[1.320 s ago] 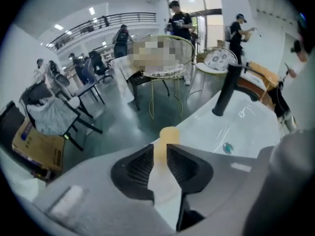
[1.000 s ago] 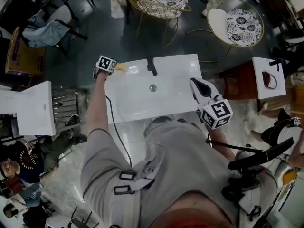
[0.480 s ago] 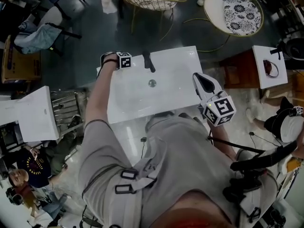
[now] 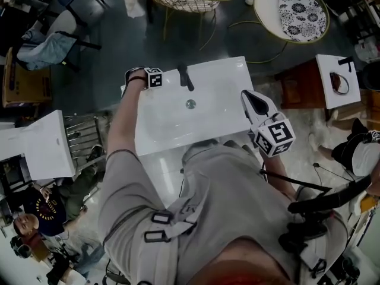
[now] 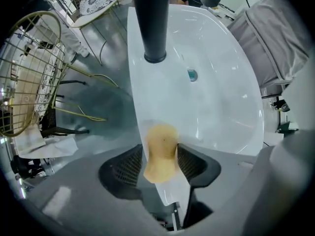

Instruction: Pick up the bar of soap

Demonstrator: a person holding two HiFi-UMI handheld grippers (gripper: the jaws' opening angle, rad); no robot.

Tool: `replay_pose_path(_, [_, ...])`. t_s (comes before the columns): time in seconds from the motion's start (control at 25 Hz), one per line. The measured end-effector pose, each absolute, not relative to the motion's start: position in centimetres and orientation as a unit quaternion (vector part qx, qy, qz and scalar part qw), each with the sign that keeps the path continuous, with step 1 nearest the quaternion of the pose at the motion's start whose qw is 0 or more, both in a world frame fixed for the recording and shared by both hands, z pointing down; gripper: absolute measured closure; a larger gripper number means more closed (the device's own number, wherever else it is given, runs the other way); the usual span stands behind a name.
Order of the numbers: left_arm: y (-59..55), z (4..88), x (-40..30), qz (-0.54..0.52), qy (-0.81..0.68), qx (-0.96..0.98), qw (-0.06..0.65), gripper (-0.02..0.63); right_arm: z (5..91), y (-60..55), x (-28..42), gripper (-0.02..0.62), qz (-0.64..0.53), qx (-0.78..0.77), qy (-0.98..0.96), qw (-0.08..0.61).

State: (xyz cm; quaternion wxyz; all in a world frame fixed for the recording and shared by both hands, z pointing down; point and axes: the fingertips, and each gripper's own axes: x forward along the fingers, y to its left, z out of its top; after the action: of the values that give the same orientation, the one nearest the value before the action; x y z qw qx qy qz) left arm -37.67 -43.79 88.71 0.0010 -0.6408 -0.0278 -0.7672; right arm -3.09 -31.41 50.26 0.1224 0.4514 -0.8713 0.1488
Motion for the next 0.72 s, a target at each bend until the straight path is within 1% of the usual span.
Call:
replay_pose_path(0.24, [-44.1, 90.0, -36.9, -0.759, -0.01, -0.65, 0.022, 0.385, 50.6, -31.2, -2.8, 0.592, 0.152, 0.454, -0.868, 0.13])
replay_pose_path(0.56, [-43.9, 89.4, -35.8, -0.726, 0.017, -0.687, 0.012, 0.419, 50.7, -31.2, -2.4, 0.592, 0.151, 0.455, -0.867, 0.131])
replay_pose_path(0.72, [-44.0, 89.0, -35.1, -0.715, 0.025, -0.699, 0.023, 0.43, 50.4, -31.5, -2.8, 0.592, 0.147, 0.451, -0.87, 0.132])
